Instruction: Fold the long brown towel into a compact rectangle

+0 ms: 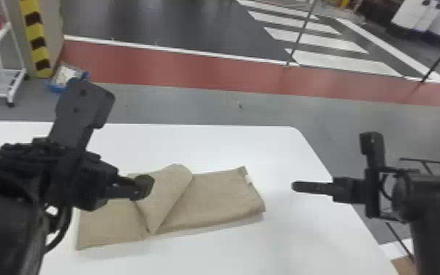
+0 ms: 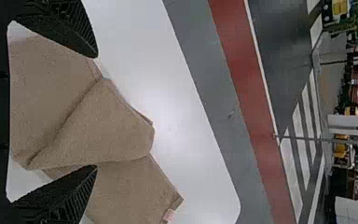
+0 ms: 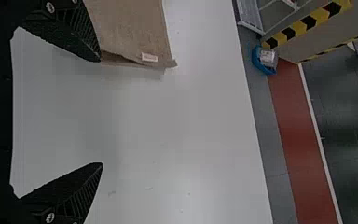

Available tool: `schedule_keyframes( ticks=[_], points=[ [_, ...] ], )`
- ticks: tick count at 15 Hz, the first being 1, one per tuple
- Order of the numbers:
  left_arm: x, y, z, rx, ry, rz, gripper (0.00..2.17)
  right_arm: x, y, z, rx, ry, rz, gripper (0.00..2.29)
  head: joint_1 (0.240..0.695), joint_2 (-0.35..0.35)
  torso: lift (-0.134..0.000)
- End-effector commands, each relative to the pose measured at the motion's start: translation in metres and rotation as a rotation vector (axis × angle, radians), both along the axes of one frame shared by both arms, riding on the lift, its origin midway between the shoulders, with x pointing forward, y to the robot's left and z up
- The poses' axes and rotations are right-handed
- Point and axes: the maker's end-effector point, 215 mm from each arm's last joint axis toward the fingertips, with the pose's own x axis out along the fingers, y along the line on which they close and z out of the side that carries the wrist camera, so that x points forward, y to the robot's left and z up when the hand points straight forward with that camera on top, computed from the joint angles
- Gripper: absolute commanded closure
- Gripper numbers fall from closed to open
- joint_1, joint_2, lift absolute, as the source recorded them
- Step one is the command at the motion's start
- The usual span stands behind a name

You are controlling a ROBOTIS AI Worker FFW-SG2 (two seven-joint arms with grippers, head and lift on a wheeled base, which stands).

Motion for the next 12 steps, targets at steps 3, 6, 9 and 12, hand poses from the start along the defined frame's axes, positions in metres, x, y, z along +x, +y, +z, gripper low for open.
schedule_keyframes(
  ticks=[3,6,9,12],
  points=[
    [-0.015,0.065,-0.011,-0.095,0.046,0.138,0.04,0.028,0.125,0.022,0.046,-0.018,0.185,0.09,0.695,-0.350,-0.124],
    [-0.033,0.112,-0.035,-0.144,0.107,0.231,0.04,0.036,0.216,0.030,0.078,-0.003,0.308,0.09,0.695,-0.224,-0.124],
    [-0.049,0.139,-0.054,-0.165,0.153,0.276,0.04,0.053,0.304,0.037,0.126,0.021,0.405,0.09,0.695,-0.090,-0.124],
    [-0.064,0.150,-0.067,-0.172,0.186,0.296,0.04,0.064,0.371,0.039,0.181,0.087,0.465,0.11,0.695,0.059,-0.124]
  ],
)
